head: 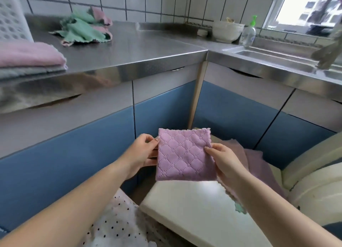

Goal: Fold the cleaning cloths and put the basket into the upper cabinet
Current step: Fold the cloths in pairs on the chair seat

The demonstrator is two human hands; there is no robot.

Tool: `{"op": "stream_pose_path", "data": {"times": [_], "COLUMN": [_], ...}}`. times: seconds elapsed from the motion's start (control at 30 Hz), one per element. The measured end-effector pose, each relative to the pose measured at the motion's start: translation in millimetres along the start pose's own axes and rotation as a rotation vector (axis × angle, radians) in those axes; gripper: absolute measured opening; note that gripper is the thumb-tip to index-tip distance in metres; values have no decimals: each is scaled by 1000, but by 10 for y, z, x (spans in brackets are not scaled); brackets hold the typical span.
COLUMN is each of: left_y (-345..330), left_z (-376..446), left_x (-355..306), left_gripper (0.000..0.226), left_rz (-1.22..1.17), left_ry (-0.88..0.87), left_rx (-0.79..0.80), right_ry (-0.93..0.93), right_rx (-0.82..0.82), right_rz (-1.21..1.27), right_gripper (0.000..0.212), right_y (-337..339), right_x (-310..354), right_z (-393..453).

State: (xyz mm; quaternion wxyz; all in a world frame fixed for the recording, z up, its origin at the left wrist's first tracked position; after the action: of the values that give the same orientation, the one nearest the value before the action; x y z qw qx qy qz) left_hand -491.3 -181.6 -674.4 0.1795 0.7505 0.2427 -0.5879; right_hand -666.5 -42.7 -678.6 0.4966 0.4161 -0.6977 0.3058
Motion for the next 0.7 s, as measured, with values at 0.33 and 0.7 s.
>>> {"op": "stream_pose_path", "data": {"times": [0.33, 0.7], "left_y": [554, 1982], "left_z": [-754, -1833], "left_x": [-1300, -2466], "left_gripper": [17, 24], "left_rz": [44, 292], "left_ry": [-392, -444], "left_rx": [-182, -497], "right_ry": [394, 642], "right_rx": [-18, 248], "right_rz": [-210, -534], "right_gripper": [25, 28], "right_y": [-625, -2493], "right_x": [1598, 3011], "right_z": [-35, -150]}}
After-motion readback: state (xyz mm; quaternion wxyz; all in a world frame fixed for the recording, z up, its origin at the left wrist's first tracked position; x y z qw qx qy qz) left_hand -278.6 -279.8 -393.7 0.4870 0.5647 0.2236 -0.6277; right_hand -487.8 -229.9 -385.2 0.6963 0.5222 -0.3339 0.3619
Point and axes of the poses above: each hand's wrist, its own z-axis towards the middle knuckle, its own y-axis out of the back of the hand, x = y × z, the point moved 10 cm from there along z, towards the middle knuckle, and after that the axes turned 14 degrees about x, right-handed, at the moved point
